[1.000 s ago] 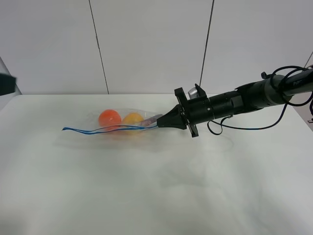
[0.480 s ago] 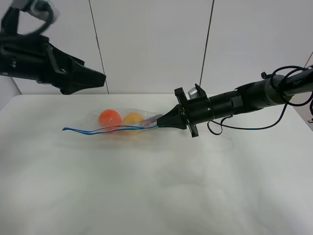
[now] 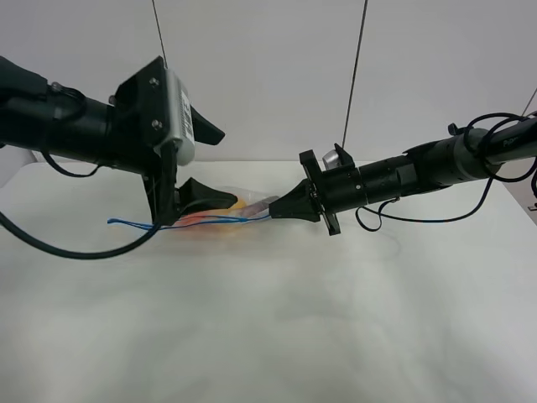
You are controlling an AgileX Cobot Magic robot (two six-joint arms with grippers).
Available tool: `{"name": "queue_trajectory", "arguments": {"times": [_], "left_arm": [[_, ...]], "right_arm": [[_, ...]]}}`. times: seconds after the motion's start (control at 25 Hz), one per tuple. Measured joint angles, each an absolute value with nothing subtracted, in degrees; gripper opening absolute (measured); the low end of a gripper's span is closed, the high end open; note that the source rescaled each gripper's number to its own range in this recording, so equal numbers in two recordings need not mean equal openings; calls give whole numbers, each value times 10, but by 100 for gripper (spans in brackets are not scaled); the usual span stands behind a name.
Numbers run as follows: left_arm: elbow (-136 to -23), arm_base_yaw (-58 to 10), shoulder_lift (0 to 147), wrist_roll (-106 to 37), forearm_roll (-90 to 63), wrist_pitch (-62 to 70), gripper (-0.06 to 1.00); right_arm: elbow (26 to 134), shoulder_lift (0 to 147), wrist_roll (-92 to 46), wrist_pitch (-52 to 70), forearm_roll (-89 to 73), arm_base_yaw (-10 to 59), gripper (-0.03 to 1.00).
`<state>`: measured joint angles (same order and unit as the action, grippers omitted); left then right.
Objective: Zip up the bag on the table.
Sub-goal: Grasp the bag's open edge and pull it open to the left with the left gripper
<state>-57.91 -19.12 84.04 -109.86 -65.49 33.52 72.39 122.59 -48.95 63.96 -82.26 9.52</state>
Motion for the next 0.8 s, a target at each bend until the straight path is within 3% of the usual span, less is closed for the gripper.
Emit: {"name": "queue_trajectory", "arguments": {"times": [0.56,0.8], "left_arm": [[-509,-307,906,-1164,-704,43,100],[-509,-318,982,-1164,-711,7,97]], "right_arm": [[724,1226,-490,642,-824,95,0],[724,1226,-490,642,-824,95,0]]}}
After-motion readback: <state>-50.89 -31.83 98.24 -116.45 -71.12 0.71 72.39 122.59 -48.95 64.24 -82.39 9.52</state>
